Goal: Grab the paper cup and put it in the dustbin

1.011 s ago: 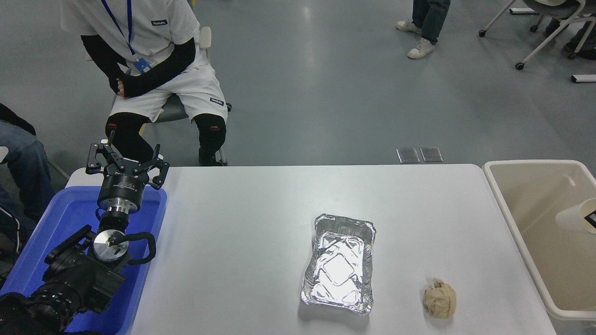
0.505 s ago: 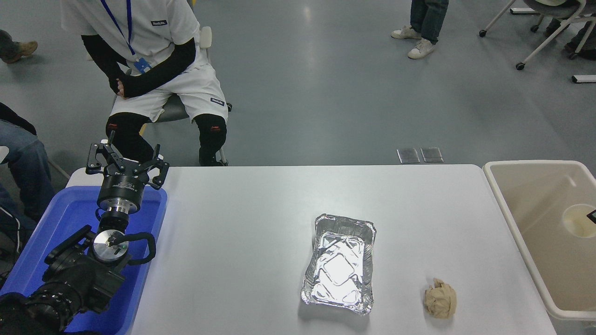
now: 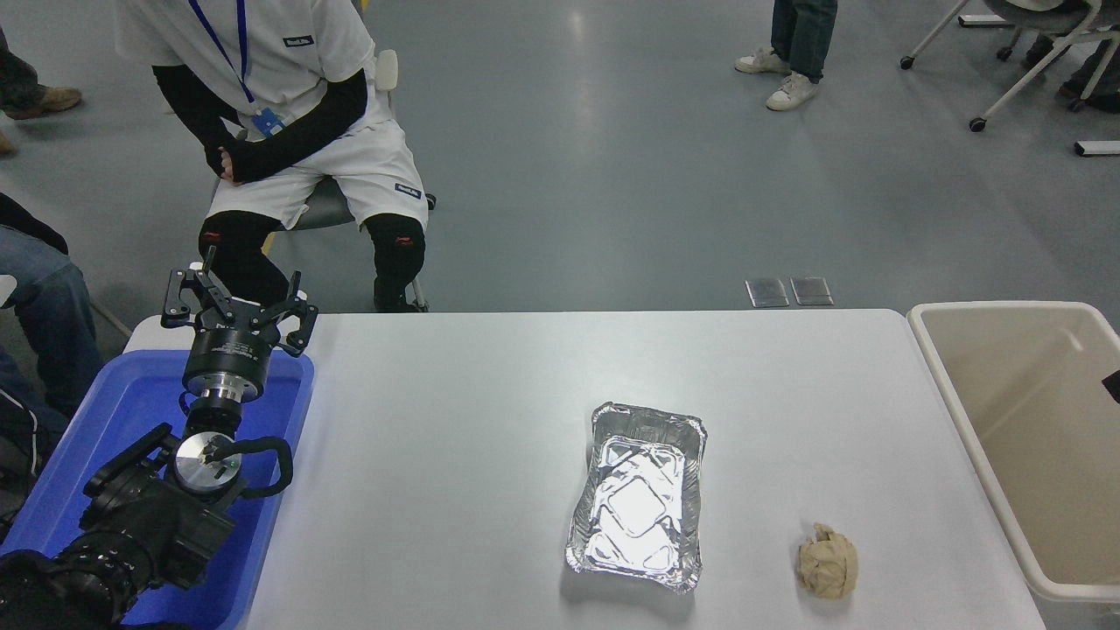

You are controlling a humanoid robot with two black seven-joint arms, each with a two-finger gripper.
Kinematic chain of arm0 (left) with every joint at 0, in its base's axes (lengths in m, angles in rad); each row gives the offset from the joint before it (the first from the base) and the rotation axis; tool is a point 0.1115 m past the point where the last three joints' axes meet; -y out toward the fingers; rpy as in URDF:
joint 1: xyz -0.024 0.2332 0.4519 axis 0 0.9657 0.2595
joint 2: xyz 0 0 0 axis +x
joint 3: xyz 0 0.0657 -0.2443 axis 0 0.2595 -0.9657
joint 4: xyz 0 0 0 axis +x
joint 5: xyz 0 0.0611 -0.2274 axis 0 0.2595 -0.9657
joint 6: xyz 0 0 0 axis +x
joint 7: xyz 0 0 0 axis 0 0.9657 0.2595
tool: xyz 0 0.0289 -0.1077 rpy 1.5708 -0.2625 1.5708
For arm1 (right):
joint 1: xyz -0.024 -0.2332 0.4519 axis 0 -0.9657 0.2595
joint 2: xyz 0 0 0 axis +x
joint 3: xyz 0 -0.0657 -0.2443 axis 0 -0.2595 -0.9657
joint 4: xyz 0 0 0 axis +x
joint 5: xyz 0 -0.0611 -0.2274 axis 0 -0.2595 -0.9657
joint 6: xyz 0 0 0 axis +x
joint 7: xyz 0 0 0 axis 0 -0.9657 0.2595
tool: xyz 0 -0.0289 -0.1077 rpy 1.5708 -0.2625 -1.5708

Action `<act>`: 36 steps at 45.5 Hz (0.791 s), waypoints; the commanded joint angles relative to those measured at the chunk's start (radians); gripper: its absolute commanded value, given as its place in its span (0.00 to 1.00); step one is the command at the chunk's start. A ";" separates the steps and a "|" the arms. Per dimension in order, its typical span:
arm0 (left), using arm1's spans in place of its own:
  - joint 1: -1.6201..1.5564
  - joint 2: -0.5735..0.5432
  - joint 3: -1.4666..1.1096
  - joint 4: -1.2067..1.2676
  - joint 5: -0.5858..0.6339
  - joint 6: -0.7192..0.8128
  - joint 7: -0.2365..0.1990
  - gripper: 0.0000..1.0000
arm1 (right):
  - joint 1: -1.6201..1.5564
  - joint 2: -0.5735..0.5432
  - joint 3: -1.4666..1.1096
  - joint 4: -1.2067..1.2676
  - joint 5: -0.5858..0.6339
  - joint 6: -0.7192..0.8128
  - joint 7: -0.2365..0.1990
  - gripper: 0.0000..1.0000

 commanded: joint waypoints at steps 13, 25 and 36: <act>0.000 0.000 0.000 0.001 0.000 0.000 0.000 0.99 | 0.053 -0.031 -0.007 0.088 -0.020 0.027 0.000 1.00; 0.000 0.000 0.000 0.000 0.000 0.000 0.000 0.99 | 0.170 -0.175 -0.011 0.376 -0.106 0.022 0.000 1.00; 0.000 0.000 0.000 0.000 0.000 0.000 0.000 0.99 | 0.256 -0.279 -0.014 0.536 -0.169 0.028 -0.002 1.00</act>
